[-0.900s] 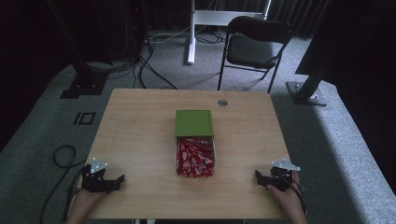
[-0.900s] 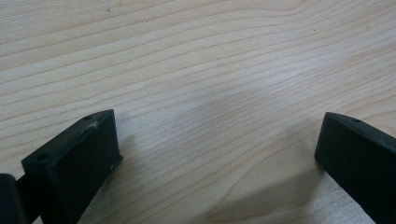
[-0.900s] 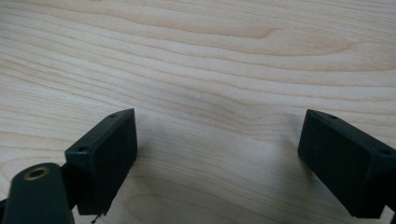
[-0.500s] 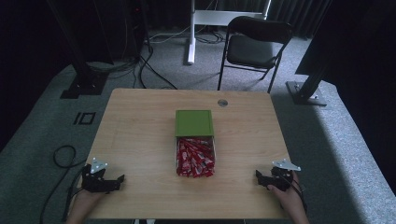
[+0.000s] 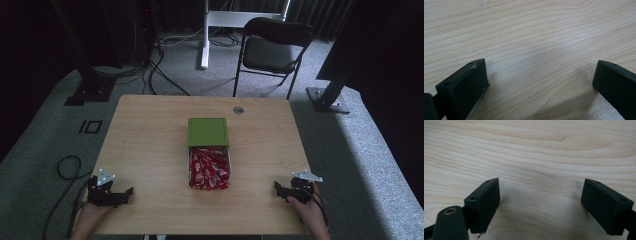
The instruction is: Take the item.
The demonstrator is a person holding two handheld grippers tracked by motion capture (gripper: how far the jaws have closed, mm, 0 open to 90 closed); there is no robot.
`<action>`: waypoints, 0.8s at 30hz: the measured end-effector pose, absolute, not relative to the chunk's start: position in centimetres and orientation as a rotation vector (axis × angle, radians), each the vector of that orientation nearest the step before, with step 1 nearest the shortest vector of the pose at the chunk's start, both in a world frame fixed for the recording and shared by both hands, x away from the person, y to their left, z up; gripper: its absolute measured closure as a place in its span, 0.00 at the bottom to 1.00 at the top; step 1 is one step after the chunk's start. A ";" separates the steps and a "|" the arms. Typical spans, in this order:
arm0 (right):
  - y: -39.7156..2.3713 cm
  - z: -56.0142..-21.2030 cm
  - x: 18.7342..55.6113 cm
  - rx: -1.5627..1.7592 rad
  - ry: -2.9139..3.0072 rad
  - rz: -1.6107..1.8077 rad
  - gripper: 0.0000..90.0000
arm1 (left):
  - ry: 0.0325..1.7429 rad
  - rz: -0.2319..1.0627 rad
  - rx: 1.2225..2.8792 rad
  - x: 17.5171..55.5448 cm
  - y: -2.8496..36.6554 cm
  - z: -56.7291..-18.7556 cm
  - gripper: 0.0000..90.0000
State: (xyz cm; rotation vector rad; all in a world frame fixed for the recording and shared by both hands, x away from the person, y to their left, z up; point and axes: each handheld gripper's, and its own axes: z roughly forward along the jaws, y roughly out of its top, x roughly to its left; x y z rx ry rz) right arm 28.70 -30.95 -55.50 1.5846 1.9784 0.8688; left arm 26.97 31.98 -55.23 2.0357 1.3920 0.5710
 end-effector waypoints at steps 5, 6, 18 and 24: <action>-30.7 -55.2 28.9 1.571 1.992 0.877 0.17 | 1.392 0.571 2.035 27.0 32.0 -55.2 0.01; -30.6 -55.1 28.9 1.572 1.989 0.877 0.17 | 1.392 0.571 2.035 27.0 32.0 -55.2 0.01; -29.5 -52.7 29.7 1.512 1.985 0.899 0.17 | 1.393 0.570 2.037 27.0 32.0 -55.2 0.01; -28.9 -51.4 30.2 1.476 1.983 0.918 0.19 | 1.393 0.570 2.036 27.0 32.0 -55.2 0.01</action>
